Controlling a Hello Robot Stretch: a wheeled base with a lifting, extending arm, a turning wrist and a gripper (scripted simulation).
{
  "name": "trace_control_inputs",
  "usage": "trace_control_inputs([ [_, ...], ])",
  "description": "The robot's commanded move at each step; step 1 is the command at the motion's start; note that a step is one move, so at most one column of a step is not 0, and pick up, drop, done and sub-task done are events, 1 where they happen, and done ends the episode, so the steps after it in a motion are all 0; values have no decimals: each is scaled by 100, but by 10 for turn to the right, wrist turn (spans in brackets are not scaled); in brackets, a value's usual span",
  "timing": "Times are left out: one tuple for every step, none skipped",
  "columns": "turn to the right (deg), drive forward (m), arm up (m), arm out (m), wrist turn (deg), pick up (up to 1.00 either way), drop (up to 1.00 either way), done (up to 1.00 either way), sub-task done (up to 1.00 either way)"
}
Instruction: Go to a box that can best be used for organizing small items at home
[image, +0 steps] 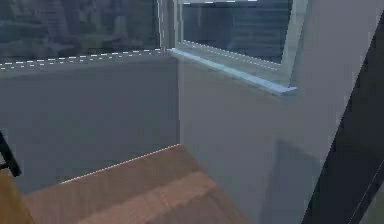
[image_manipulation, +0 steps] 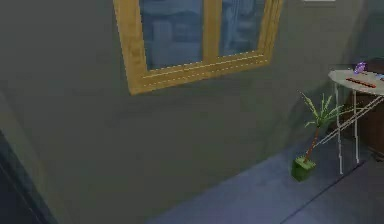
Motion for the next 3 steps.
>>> trace_control_inputs([
  [-300, 0, 0, 0, 0, 0, 0, 0, 0],
  [0, 100, 0, 0, 0, 0, 0, 0, 0],
  [30, 0, 0, 0, 0, 0, 0, 0, 0],
])
